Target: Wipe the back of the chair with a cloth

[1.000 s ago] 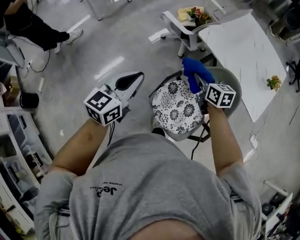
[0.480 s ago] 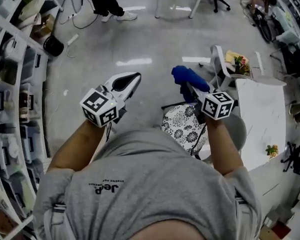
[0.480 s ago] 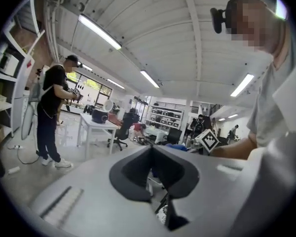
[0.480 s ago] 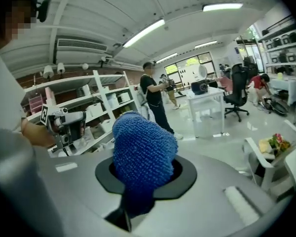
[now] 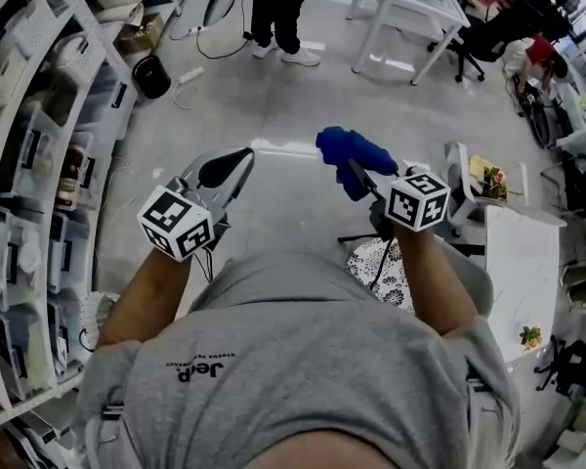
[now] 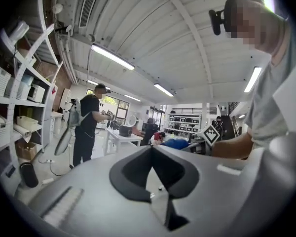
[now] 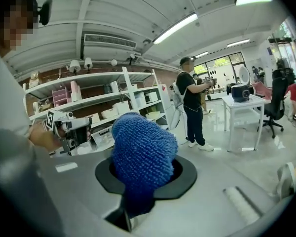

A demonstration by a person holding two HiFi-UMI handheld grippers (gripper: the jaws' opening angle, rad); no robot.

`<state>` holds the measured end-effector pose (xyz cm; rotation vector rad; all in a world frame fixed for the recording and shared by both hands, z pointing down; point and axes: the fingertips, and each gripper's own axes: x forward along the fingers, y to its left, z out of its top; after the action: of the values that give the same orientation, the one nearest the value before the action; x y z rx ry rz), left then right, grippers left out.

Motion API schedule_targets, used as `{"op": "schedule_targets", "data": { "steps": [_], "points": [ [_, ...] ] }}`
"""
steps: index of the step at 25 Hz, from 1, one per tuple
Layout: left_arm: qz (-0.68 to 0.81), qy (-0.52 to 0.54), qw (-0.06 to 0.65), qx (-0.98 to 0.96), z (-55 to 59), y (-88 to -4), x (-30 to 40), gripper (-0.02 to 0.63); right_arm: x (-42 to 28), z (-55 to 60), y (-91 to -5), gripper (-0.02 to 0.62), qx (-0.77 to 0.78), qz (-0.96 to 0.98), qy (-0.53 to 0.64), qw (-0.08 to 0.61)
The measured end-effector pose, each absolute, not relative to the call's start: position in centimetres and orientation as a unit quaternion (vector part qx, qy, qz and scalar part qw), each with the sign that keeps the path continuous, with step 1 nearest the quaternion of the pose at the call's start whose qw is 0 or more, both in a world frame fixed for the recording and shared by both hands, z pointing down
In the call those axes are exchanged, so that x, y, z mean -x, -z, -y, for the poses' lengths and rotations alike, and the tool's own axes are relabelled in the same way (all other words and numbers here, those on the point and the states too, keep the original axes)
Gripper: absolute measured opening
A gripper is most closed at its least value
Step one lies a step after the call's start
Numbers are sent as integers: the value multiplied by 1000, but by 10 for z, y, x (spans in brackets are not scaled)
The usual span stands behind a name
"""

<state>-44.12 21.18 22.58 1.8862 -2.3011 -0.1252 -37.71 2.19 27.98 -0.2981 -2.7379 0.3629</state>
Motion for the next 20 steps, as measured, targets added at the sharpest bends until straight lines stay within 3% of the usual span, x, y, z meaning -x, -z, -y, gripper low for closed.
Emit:
{"op": "schedule_targets", "data": {
  "steps": [8, 20],
  "points": [
    [795, 51, 71, -600, -299, -201, 495, 49, 428, -93, -230, 77, 144, 973, -86, 160],
    [793, 75, 67, -601, -297, -201, 506, 49, 435, -104, -209, 77, 162, 972, -65, 155]
  ]
}}
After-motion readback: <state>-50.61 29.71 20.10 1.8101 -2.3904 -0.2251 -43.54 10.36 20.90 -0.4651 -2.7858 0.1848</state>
